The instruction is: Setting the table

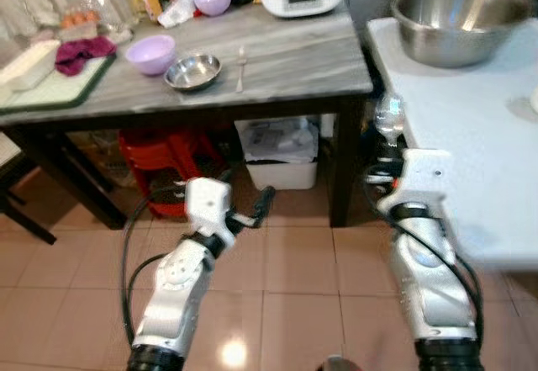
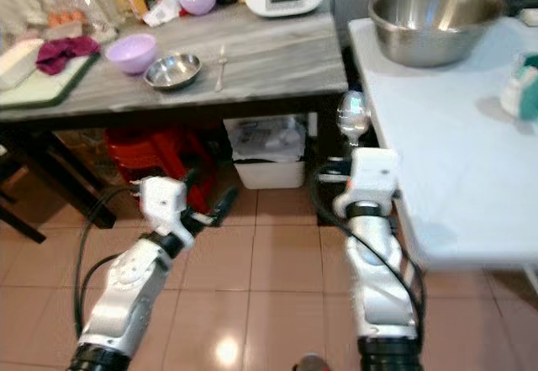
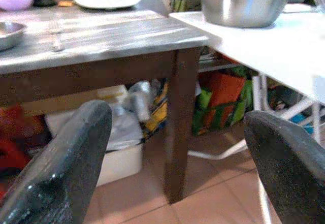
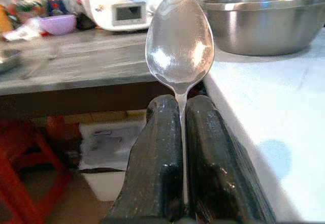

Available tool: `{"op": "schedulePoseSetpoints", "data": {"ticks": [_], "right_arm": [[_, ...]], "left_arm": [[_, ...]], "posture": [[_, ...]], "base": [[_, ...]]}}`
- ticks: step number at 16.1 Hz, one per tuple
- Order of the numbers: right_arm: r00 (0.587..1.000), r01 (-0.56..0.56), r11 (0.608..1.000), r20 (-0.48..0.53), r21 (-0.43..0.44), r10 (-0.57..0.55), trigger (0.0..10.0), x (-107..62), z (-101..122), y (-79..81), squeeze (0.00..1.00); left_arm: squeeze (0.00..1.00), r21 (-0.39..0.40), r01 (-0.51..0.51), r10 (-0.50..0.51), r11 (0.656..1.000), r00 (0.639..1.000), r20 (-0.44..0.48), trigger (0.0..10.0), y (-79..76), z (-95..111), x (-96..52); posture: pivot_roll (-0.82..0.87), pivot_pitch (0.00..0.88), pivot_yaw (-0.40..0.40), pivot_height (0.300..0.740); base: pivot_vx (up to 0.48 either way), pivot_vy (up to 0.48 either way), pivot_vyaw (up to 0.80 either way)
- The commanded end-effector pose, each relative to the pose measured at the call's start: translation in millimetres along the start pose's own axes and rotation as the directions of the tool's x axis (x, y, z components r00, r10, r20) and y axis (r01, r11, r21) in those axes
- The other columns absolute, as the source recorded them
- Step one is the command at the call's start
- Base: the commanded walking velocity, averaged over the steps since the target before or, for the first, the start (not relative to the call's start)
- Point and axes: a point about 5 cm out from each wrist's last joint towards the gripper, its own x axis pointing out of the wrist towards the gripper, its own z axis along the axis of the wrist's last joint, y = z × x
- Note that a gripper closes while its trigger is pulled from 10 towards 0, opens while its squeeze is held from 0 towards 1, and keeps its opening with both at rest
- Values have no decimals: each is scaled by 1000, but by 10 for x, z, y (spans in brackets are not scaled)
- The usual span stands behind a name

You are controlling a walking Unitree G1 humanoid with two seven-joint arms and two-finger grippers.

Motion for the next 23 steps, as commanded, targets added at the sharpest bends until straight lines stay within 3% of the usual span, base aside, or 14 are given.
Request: {"op": "schedulePoseSetpoints", "data": {"ticks": [1,8,19,23], "right_arm": [[1000,-23,1000,18,19,23,10000,1,37,98,0],[999,-29,999,24,15,29,10000,29,43,100,0],[1000,-22,1000,20,11,22,10000,13,23,97,0],[999,-21,1000,25,11,21,10000,12,29,100,0]], "left_arm": [[0,21,-20,21,1000,1000,-16,10000,96,-4,-41],[0,25,-53,54,998,998,-30,10000,118,-32,-30],[0,32,-23,24,999,999,-29,10000,77,-38,-18],[0,64,-73,75,995,997,-26,10000,130,-37,-31]], "posture": [[-140,94,122,740],[-137,86,115,740],[-146,89,120,740],[-137,88,117,740]], "base": [[480,0,0],[131,0,0],[0,455,0],[0,0,0]]}}
